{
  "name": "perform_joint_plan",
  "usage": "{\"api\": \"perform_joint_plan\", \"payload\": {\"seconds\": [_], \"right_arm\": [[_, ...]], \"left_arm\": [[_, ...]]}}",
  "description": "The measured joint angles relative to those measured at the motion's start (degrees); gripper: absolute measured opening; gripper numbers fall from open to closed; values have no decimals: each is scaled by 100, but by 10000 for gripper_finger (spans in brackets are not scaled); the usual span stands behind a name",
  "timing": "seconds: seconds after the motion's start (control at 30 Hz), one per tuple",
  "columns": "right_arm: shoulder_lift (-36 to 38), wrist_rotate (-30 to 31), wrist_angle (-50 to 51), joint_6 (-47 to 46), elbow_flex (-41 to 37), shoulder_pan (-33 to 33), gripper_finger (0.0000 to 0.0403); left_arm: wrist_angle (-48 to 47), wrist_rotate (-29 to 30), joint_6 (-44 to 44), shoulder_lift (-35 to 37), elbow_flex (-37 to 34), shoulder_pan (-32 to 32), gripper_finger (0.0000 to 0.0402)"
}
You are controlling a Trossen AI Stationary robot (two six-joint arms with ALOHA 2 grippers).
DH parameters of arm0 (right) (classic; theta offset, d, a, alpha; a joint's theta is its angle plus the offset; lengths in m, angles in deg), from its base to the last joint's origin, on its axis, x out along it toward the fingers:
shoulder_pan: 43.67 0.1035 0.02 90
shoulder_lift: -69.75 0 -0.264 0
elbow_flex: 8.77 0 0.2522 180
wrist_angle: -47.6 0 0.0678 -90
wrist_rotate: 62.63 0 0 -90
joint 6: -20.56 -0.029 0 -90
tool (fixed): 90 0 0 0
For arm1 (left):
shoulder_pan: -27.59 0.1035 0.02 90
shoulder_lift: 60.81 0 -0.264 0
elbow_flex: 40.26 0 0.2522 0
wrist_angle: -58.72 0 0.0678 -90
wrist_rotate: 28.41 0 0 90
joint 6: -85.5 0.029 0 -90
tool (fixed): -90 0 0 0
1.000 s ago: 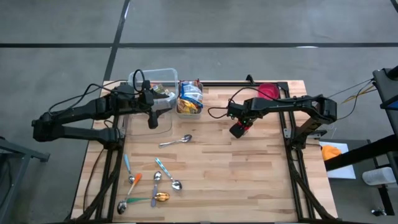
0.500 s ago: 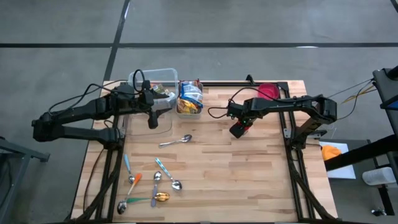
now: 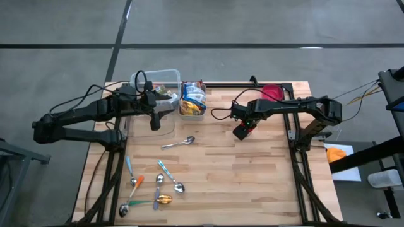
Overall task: Pick & Place Food Item
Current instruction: Put the red seasoning can into the white bin
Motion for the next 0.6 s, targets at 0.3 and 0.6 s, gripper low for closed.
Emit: {"api": "perform_joint_plan", "payload": {"seconds": [0.3,0.6], "right_arm": [[0,-21,-4,0,0,0,233],[0,-20,-17,0,0,0,207]], "left_arm": [[-1,0,0,0,1,-1,248],[-2,0,0,0,0,-2,248]]}}
